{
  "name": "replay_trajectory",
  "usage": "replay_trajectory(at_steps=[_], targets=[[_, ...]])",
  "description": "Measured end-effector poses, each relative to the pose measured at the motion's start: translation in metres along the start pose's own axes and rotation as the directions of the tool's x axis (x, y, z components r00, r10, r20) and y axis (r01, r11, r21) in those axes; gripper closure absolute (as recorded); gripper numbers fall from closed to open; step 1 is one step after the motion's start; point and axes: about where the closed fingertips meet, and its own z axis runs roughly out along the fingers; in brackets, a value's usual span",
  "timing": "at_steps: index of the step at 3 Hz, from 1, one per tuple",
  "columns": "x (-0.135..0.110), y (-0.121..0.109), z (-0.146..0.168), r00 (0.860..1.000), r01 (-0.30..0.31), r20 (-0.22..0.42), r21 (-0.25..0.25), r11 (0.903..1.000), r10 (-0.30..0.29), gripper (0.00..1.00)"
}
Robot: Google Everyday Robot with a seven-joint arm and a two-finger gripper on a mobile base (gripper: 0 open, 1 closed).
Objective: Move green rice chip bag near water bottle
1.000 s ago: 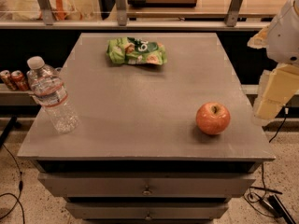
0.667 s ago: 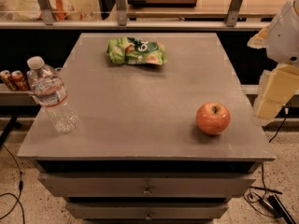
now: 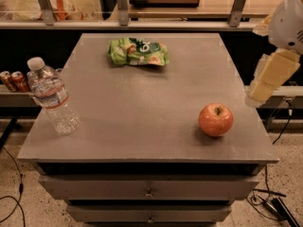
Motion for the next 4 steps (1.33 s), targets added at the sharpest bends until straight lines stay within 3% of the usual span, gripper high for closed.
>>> replay_trajectory(at_steps=[1,2,3,4], targets=[[-0.011,-0.043,0.016,0.992,-0.082,0.092,0.019,0.9964,0.08,0.0],[-0.029,-0.091,0.056,0.957,-0.197,0.218,-0.006,0.9804,0.193,0.0],[-0.029,-0.091,0.056,0.957,-0.197,0.218,-0.006,0.9804,0.193,0.0],[-0.05,-0.099,0.073,0.938,-0.223,0.267,-0.02,0.9747,0.22,0.0]])
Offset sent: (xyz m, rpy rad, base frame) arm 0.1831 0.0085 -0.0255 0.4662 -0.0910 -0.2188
